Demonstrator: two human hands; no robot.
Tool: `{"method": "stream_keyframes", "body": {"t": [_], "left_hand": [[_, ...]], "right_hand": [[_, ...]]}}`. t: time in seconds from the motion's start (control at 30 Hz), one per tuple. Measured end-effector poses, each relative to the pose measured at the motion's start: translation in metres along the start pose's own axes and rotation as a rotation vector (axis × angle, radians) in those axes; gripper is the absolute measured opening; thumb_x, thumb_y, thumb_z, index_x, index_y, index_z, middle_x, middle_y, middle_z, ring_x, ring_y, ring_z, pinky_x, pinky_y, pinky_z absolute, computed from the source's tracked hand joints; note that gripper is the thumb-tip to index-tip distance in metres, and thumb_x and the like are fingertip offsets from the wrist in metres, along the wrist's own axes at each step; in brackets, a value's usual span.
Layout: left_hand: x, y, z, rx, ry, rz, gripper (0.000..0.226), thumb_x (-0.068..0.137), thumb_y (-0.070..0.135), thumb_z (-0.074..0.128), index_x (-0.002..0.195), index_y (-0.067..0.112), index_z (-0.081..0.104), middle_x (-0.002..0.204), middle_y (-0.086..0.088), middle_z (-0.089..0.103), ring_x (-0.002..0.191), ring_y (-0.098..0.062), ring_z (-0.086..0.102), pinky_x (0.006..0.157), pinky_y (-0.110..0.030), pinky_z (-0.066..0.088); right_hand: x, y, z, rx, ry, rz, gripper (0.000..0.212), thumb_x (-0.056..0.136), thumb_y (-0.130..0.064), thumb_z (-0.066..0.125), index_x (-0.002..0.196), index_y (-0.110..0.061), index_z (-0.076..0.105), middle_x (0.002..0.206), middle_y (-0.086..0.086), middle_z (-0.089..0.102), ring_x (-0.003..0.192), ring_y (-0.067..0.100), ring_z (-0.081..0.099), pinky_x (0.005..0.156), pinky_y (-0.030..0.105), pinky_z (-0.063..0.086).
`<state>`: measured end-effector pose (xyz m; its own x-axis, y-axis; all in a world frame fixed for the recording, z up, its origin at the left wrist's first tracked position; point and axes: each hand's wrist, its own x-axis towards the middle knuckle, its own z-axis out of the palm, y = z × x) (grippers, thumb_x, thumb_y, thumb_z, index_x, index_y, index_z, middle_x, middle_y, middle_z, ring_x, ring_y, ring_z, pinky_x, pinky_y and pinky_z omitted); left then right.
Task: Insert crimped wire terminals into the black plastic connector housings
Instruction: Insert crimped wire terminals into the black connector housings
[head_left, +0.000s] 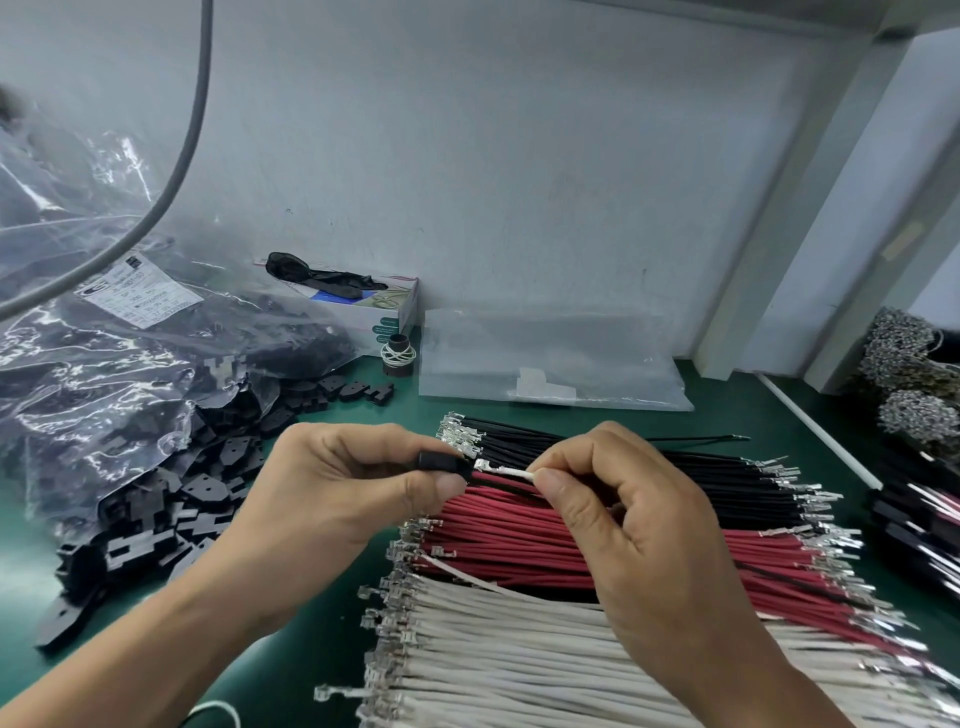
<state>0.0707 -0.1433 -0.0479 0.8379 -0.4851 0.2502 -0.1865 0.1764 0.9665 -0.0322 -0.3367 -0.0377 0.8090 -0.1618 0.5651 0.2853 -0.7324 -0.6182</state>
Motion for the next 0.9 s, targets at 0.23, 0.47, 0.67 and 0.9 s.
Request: {"method": "stream_keyframes", "body": {"t": [0.23, 0.47, 0.67, 0.9], "left_hand": [[0.000, 0.001, 0.000, -0.046, -0.016, -0.025, 0.024, 0.058, 0.011, 0.087, 0.082, 0.008, 0.084, 0.072, -0.011, 0.077, 0.060, -0.010, 0.070, 0.059, -0.014, 0.054], [0.000, 0.000, -0.003, -0.022, -0.035, -0.030, 0.024, 0.061, 0.009, 0.087, 0.085, 0.007, 0.083, 0.074, -0.011, 0.077, 0.063, -0.011, 0.070, 0.062, -0.015, 0.055], [0.000, 0.000, -0.003, 0.004, -0.038, -0.019, 0.022, 0.063, 0.007, 0.086, 0.084, 0.005, 0.083, 0.076, -0.013, 0.077, 0.067, -0.014, 0.072, 0.065, -0.017, 0.056], [0.000, -0.005, -0.003, -0.039, -0.080, -0.077, 0.017, 0.066, 0.003, 0.084, 0.081, -0.003, 0.079, 0.075, -0.019, 0.072, 0.066, -0.017, 0.067, 0.064, -0.018, 0.054]], "right_hand": [[-0.001, -0.005, 0.006, -0.160, 0.022, -0.072, 0.015, 0.096, -0.035, 0.056, 0.087, -0.028, 0.066, 0.083, -0.014, 0.058, 0.077, 0.013, 0.059, 0.065, 0.033, 0.048], [0.000, -0.011, 0.007, -0.284, 0.032, -0.140, 0.024, 0.099, -0.041, 0.049, 0.086, -0.027, 0.064, 0.080, -0.015, 0.054, 0.066, 0.009, 0.053, 0.056, 0.035, 0.049], [0.000, -0.014, 0.007, -0.416, 0.093, -0.214, 0.023, 0.097, -0.035, 0.048, 0.083, -0.025, 0.064, 0.078, -0.014, 0.053, 0.058, 0.005, 0.045, 0.048, 0.025, 0.042], [-0.001, -0.010, 0.009, -0.495, 0.122, -0.338, 0.025, 0.100, -0.030, 0.050, 0.085, -0.021, 0.068, 0.083, -0.010, 0.058, 0.059, 0.010, 0.051, 0.047, 0.029, 0.044]]}}
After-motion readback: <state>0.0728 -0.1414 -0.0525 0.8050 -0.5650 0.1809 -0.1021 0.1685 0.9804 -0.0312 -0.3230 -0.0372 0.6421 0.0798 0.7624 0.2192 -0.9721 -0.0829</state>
